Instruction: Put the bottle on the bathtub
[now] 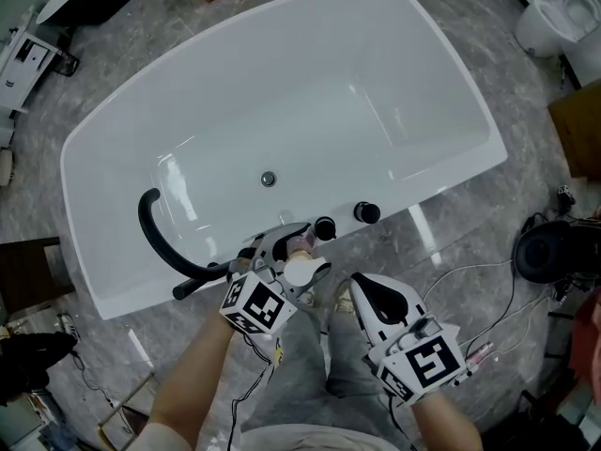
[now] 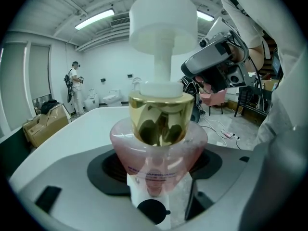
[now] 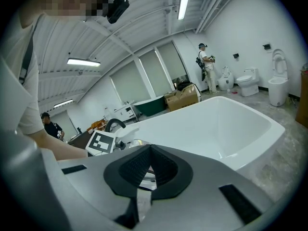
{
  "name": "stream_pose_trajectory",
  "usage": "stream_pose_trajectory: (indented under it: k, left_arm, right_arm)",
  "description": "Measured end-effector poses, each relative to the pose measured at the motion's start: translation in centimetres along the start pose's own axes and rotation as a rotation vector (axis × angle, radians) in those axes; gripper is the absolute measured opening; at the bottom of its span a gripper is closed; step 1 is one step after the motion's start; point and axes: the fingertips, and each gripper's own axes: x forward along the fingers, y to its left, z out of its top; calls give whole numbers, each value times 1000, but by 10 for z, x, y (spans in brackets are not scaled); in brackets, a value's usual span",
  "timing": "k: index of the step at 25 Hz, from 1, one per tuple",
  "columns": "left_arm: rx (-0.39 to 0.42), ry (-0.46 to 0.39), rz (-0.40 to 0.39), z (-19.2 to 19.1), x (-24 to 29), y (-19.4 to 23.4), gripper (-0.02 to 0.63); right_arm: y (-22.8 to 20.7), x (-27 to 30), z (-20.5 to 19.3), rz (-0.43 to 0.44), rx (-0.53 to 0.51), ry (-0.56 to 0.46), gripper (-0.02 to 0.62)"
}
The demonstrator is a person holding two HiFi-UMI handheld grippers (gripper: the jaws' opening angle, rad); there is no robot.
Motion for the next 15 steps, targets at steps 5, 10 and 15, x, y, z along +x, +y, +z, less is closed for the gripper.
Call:
stream_pose_trajectory:
  k: [5,10,15]
  left_arm:
    - [-15,15,4,-8,7,2,344]
    - [-17,13,5,-13,13,3,344]
    - [-52,-52,26,-10,14,9,344]
  right_arm:
    - [-2,2,-10,8,3,20,26]
    - [-2,3,-14,19,-3,33,26]
    - [-5,6,-17,19,-2,37,26]
